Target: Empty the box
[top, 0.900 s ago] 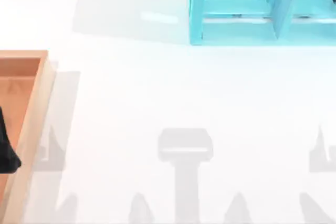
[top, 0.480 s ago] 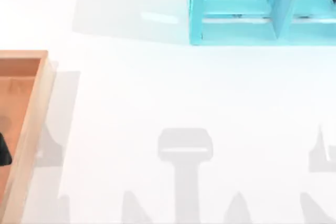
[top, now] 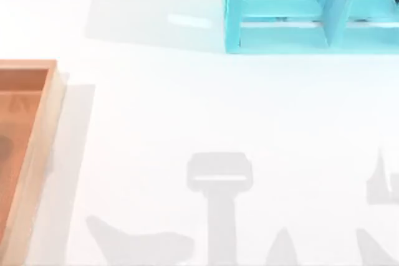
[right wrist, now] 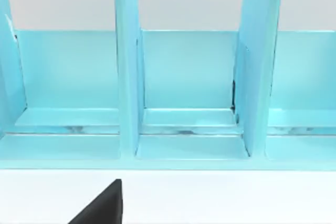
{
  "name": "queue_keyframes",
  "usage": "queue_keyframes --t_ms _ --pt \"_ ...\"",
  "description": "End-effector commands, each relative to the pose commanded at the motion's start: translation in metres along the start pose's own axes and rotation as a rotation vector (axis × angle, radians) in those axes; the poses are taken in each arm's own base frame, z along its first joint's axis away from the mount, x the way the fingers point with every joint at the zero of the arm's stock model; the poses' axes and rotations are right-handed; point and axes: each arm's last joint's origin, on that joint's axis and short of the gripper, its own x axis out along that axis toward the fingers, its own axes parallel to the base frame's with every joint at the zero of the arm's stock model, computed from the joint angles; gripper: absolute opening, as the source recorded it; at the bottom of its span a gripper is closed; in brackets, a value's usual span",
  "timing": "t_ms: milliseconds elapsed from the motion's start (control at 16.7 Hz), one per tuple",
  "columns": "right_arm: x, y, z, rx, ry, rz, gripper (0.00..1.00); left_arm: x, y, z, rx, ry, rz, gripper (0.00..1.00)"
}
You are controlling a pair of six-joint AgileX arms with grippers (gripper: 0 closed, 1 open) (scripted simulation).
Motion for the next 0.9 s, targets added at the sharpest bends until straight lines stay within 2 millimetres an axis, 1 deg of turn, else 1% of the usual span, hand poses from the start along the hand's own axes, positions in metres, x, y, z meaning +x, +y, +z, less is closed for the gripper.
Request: queue_keyframes --t_ms 240,360,480,660,900 --pt "0.000 0.000 0.000 0.000 0.000 0.000 1.00 0.031 0.027 0.036 0.020 0.355 -0.050 1.00" --pt "0.000 0.000 0.000 0.000 0.000 0.000 1.00 0.048 0.040 0.048 0.023 0.499 -0.087 1.00" --pt "0.000 0.000 0.000 0.000 0.000 0.000 1.00 0.064 0.051 0.056 0.024 0.607 -0.123 1.00" --pt "0.000 0.000 0.000 0.000 0.000 0.000 1.00 0.078 0.062 0.061 0.022 0.702 -0.159 1.00" --pt "0.000 0.000 0.000 0.000 0.000 0.000 1.00 0.080 0.063 0.062 0.022 0.717 -0.165 1.00"
